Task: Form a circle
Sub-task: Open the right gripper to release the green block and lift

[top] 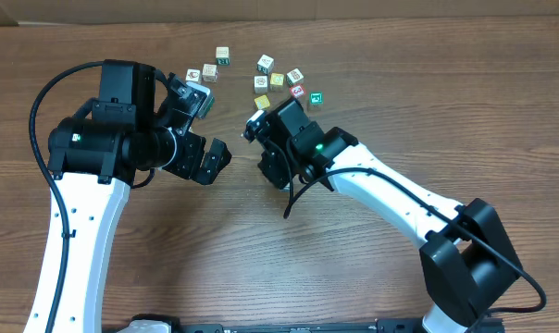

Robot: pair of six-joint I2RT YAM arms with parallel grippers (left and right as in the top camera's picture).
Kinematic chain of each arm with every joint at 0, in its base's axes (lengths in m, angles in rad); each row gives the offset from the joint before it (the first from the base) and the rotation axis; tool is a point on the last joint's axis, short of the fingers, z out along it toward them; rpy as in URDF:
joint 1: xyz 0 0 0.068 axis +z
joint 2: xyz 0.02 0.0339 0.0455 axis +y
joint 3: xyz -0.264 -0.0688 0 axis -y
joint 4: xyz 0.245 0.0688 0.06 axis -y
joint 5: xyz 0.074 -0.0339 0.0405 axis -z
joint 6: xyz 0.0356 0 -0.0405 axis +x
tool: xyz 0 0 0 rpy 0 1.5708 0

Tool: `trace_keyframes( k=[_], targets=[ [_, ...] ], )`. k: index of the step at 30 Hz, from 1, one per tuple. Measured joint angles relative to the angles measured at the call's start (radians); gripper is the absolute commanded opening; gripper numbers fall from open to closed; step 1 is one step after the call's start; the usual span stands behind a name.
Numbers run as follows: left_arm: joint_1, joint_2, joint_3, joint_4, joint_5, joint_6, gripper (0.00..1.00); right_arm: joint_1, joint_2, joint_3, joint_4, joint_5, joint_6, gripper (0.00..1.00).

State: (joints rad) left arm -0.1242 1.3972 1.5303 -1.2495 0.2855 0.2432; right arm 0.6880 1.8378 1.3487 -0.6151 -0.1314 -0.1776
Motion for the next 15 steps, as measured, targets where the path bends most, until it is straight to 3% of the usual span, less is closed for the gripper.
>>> trace_keyframes(
  k=[15],
  targets=[
    [0.000, 0.000, 0.000, 0.000, 0.000, 0.000, 1.00, 0.001, 0.051, -0.002, 0.047, -0.084, 0.044, 0.04]
  ],
)
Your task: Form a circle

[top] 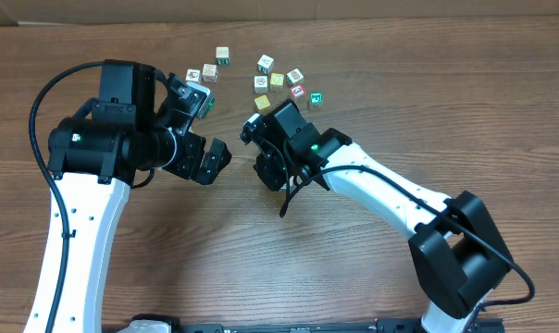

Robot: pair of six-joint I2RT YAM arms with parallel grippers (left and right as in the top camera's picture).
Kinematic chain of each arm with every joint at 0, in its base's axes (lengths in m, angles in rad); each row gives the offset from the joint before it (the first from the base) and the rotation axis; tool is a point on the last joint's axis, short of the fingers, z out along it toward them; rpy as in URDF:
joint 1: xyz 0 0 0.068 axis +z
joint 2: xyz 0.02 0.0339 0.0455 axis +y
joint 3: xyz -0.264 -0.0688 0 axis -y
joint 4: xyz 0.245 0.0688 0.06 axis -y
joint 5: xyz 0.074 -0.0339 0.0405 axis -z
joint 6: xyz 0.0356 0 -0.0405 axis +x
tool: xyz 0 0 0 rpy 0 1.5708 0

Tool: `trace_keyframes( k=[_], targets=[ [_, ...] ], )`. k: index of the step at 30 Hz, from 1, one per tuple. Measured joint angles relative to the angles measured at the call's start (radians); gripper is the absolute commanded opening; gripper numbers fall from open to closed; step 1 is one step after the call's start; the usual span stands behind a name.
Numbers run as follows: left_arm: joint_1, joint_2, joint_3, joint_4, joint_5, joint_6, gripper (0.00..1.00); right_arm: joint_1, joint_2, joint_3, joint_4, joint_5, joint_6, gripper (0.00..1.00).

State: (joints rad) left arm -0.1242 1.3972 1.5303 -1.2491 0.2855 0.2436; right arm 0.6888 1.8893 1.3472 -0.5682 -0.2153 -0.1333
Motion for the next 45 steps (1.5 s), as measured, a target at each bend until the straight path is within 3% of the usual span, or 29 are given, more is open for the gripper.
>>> trace_keyframes(
  k=[45],
  targets=[
    [0.000, 0.000, 0.000, 0.000, 0.000, 0.000, 1.00, 0.019, 0.135, 0.000, 0.120, 0.074, 0.026, 0.04]
  ],
)
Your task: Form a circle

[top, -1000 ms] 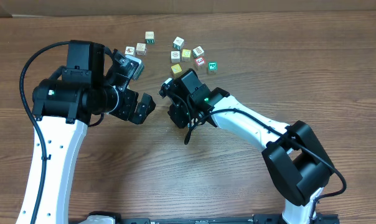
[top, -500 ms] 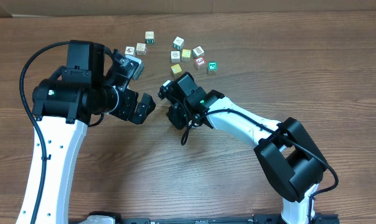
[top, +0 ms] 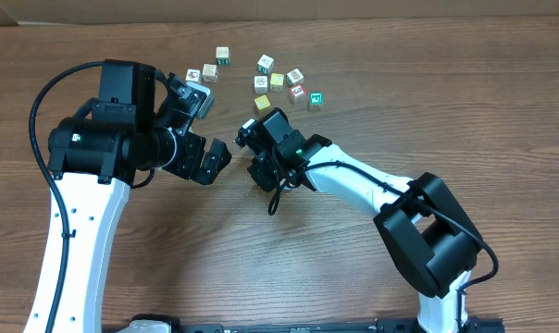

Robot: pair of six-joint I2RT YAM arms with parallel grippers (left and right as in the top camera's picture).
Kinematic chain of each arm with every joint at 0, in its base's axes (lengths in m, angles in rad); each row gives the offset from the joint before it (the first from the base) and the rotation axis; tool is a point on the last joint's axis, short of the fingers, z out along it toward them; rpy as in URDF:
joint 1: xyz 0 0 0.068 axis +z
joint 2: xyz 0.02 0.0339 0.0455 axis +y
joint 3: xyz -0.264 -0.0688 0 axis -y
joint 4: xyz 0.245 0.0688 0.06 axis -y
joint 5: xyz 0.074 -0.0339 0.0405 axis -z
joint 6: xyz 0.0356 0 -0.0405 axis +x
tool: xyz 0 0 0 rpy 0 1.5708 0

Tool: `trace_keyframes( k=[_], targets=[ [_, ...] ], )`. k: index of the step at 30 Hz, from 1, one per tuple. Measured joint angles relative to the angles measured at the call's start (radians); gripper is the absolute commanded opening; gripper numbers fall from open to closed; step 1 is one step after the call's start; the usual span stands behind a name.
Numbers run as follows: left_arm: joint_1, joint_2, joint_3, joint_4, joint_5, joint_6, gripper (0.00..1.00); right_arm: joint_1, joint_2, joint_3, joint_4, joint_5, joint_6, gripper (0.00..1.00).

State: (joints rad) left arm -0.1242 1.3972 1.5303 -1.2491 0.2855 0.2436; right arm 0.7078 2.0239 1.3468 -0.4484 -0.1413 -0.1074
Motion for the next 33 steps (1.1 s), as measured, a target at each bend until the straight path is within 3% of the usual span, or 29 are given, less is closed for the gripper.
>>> trace_keyframes(
  k=[33],
  targets=[
    [0.000, 0.000, 0.000, 0.000, 0.000, 0.000, 0.99, 0.001, 0.010, 0.000, 0.071, 0.109, 0.024, 0.04]
  ],
)
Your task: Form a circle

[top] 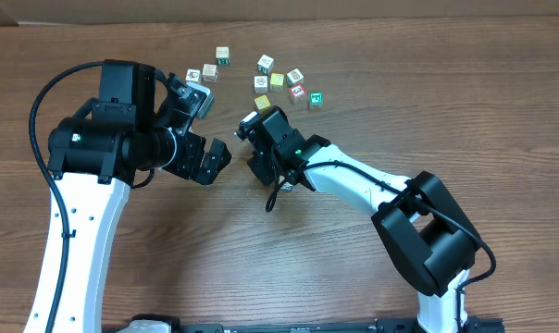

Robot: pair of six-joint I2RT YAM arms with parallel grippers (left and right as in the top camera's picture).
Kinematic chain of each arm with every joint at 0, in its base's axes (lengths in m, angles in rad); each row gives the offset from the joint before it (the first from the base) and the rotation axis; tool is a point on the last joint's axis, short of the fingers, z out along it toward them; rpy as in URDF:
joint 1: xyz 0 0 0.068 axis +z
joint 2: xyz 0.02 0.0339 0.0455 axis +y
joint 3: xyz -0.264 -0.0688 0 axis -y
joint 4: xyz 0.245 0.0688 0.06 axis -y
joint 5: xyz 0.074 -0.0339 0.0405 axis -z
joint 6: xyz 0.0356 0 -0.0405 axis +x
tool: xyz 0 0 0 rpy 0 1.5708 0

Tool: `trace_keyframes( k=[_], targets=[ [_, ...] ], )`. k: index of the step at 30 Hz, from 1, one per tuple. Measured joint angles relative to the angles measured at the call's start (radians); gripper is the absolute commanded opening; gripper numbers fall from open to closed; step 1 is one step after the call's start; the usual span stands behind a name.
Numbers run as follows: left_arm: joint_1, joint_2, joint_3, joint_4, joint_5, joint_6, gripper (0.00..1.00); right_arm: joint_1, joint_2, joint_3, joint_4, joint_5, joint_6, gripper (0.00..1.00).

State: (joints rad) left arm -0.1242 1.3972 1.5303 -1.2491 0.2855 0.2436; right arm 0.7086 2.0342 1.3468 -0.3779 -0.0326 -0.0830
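Note:
Several small picture cubes lie loosely at the back of the table: a left group of three around one cube (209,71), and a right cluster around another cube (278,80), with a green one (316,98) at its right end. My left gripper (205,159) hangs open in front of the left group, holding nothing that shows. My right gripper (260,169) points down at the table just in front of the right cluster. Its own wrist hides the fingertips, so I cannot see its jaws or anything between them.
The wooden table (465,111) stretches right and forward of the cubes. The two wrists stand close together near the middle, about a hand's width apart. A cable loops off the left arm (39,102) at the far left.
My right gripper has shifted very slightly to the left. The left arm and all the cubes are where they were.
My right gripper first stood right of centre, in front of the right cluster. At each later moment it was a little farther left, closer to the left gripper. The left arm stayed still and open throughout, and no cube changed place.

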Motion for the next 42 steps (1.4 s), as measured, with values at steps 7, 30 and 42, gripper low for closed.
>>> trace_keyframes(
  k=[7, 30, 42],
  targets=[
    [0.000, 0.000, 0.000, 0.000, 0.000, 0.000, 1.00, 0.000, 0.000, 0.000, 0.002, 0.008, 0.013, 0.04],
    [0.000, 0.000, 0.000, 0.000, 0.000, 0.000, 1.00, 0.006, 0.000, 0.000, -0.038, -0.001, 0.032, 0.04],
    [0.000, 0.000, 0.000, 0.000, 0.000, 0.000, 1.00, 0.005, 0.000, 0.000, -0.009, 0.033, 0.050, 0.03]
  ],
)
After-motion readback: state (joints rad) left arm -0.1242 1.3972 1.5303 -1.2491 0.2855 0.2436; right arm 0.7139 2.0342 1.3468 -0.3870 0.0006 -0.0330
